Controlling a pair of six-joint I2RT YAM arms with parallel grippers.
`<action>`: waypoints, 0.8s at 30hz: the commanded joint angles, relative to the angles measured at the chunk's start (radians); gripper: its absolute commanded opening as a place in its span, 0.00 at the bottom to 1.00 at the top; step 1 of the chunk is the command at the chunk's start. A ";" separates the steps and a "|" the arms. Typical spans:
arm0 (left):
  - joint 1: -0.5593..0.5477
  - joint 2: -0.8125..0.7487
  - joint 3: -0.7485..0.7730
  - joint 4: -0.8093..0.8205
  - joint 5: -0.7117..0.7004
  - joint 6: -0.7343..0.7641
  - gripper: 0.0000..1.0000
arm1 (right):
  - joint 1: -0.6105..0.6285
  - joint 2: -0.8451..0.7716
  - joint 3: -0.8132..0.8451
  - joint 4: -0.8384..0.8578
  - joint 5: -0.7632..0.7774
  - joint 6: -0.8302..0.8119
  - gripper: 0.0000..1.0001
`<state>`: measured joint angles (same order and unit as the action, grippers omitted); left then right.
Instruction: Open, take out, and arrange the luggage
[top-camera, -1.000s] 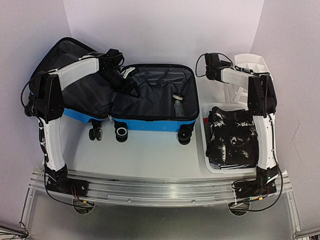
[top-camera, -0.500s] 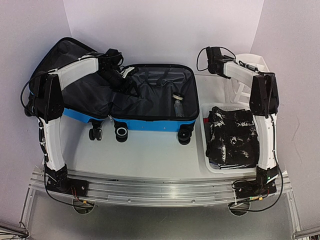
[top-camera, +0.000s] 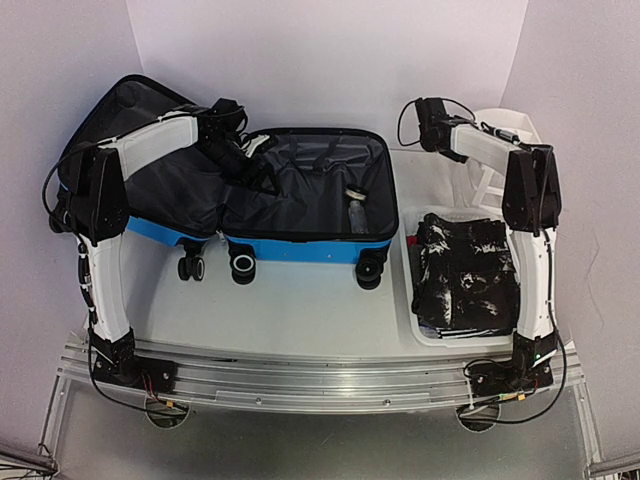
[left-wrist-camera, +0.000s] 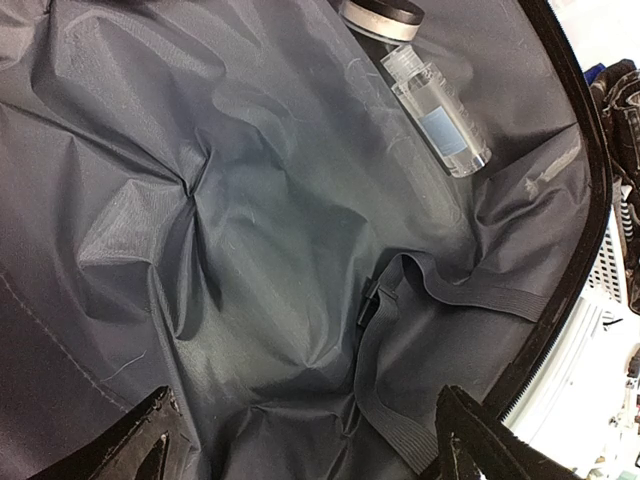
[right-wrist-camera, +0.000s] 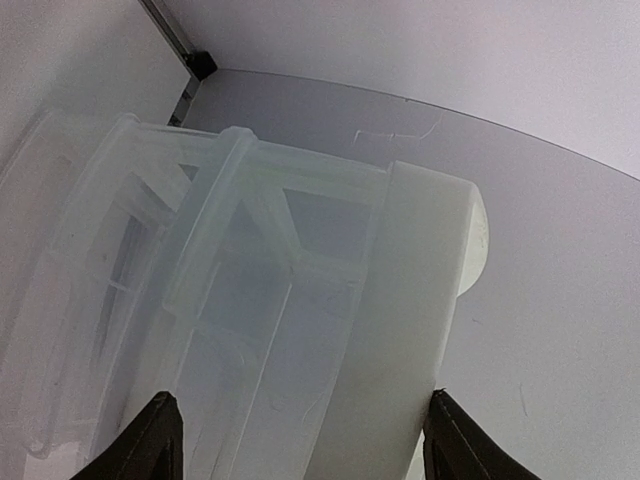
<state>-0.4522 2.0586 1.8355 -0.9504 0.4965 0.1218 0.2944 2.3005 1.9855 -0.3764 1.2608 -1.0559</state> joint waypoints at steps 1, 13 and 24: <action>0.006 0.006 0.015 0.007 0.016 -0.008 0.87 | -0.059 -0.026 -0.026 -0.079 -0.002 0.042 0.65; 0.006 0.016 0.029 0.002 0.019 -0.012 0.87 | -0.009 -0.041 0.121 -0.066 -0.027 0.062 0.50; 0.006 0.017 0.028 0.002 0.023 -0.014 0.87 | 0.087 -0.010 0.152 -0.026 -0.039 0.080 0.51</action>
<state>-0.4503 2.0678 1.8359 -0.9508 0.4991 0.1099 0.3213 2.2916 2.0571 -0.4368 1.2089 -0.9697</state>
